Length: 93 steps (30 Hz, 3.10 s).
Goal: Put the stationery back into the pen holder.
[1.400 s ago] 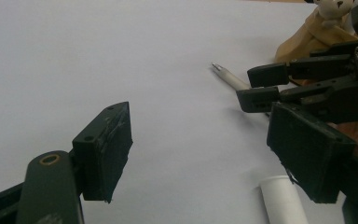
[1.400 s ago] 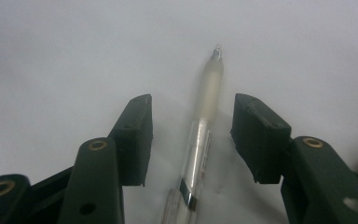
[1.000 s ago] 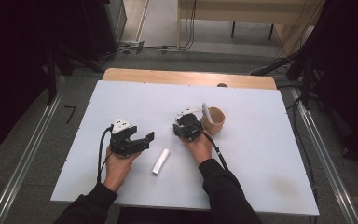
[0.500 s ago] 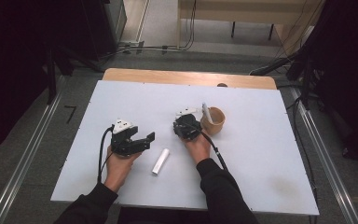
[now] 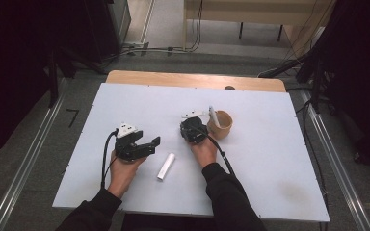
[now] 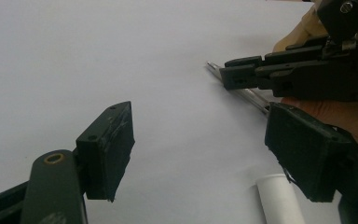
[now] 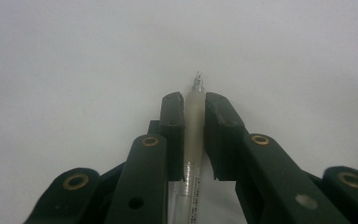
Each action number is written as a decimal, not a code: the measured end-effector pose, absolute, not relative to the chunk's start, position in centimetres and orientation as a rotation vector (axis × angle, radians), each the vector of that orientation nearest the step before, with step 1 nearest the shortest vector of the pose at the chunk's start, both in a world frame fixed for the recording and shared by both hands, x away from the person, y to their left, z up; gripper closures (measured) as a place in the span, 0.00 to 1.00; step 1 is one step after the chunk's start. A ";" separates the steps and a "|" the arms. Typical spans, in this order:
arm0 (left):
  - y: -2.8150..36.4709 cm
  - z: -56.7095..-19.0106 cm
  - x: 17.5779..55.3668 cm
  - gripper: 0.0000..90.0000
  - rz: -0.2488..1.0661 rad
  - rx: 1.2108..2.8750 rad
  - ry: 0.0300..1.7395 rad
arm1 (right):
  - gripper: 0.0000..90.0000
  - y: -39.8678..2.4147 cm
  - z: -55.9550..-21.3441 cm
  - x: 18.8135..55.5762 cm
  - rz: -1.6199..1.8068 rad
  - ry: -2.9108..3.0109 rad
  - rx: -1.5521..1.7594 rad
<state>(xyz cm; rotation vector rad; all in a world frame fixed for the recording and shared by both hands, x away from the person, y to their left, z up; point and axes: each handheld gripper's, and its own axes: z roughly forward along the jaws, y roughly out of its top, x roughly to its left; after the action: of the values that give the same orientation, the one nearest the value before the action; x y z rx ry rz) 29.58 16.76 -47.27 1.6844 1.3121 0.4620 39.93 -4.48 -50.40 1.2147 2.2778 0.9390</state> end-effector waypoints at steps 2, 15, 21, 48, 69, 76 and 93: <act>16.7 -47.3 29.6 0.27 0.460 1.686 1.311 | 0.86 -4.5 -50.4 40.0 0.940 2.280 1.222; 16.6 -47.3 29.5 0.27 0.442 1.692 1.304 | 0.88 -5.0 -49.9 39.8 0.937 2.289 1.212; 16.0 -47.4 29.4 0.28 0.396 1.702 1.287 | 0.88 -5.4 -48.8 39.0 1.003 2.292 1.189; 9.9 -48.3 29.6 0.49 0.117 1.747 1.196 | 0.88 -6.9 -46.3 35.7 1.339 2.235 1.172; 8.7 -48.6 30.7 0.63 -0.004 1.701 1.192 | 0.88 -6.9 -46.0 35.2 1.402 2.218 1.176; 8.8 -48.7 31.0 0.68 -0.024 1.689 1.195 | 0.88 -6.9 -46.0 35.2 1.411 2.216 1.179; 8.9 -48.9 31.5 0.74 -0.082 1.658 1.221 | 0.88 -6.6 -45.8 34.7 1.443 2.208 1.126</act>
<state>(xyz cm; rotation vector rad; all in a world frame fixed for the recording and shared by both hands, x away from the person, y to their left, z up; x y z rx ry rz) 31.49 8.87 -48.92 1.6578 1.2205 -0.0824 34.72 -6.56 -45.79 1.1262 2.2084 1.4430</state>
